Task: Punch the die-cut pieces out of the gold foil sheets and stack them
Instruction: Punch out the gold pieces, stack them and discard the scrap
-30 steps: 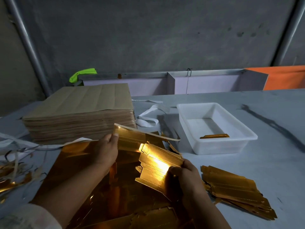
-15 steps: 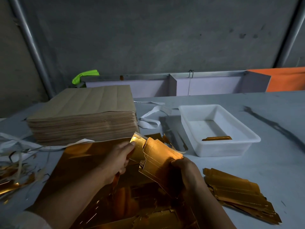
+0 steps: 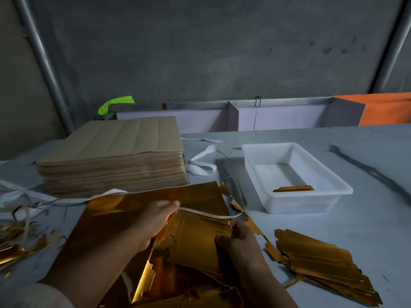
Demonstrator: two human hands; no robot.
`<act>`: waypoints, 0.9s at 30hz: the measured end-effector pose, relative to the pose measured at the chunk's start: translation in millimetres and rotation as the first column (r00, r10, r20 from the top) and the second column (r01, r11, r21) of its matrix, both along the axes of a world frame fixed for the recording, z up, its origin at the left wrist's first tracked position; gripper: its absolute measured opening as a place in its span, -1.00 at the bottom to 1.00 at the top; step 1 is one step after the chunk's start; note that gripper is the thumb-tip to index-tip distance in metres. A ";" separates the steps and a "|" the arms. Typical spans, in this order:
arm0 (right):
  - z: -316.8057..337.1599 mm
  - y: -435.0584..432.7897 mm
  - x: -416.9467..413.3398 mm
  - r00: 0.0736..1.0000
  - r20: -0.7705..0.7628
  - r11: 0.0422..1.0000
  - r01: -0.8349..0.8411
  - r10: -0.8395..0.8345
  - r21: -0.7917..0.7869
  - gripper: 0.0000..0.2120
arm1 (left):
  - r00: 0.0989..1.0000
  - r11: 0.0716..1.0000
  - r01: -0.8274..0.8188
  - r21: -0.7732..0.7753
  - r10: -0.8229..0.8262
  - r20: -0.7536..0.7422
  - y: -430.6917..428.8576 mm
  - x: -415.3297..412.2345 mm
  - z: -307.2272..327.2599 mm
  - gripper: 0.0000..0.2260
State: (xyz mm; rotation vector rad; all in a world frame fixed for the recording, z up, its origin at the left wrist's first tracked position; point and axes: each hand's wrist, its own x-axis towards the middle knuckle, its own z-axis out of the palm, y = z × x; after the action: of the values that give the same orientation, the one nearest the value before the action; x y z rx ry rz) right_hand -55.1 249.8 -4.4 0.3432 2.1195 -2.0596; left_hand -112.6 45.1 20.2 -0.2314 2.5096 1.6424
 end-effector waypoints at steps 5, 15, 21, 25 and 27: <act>-3.2 -3.2 1.6 0.999 -0.021 0.997 -0.041 0.042 0.064 -0.75 | 0.994 0.983 -0.102 -0.149 0.096 -0.048 -1.6 -2.0 -11.5 -0.71; -10.0 -2.2 1.4 0.999 0.016 0.997 -0.044 0.044 0.058 -0.77 | 0.985 0.973 -0.174 -0.154 0.175 -0.008 -3.9 -2.8 -36.1 -0.66; -13.1 -1.2 -2.6 0.998 0.017 0.996 -0.057 0.056 0.073 -0.75 | 0.977 0.975 -0.210 -0.077 0.211 0.014 -1.8 -5.3 -41.9 -0.71; -16.8 -1.3 -4.9 0.998 0.011 0.995 -0.055 0.054 0.085 -0.77 | 0.970 0.970 -0.243 -0.017 0.243 0.009 -3.4 -5.9 -42.9 -0.74; -18.0 -1.2 -5.9 0.999 0.007 0.995 -0.046 0.045 0.088 -0.76 | 0.970 0.970 -0.243 -0.007 0.243 0.015 -5.3 -6.6 -43.3 -0.74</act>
State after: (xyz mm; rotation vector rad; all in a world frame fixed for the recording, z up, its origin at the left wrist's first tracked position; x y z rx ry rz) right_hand -61.0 248.6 -22.4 0.3081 2.1985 -1.9435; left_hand -119.2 39.8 -23.1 -0.5719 2.5586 1.7093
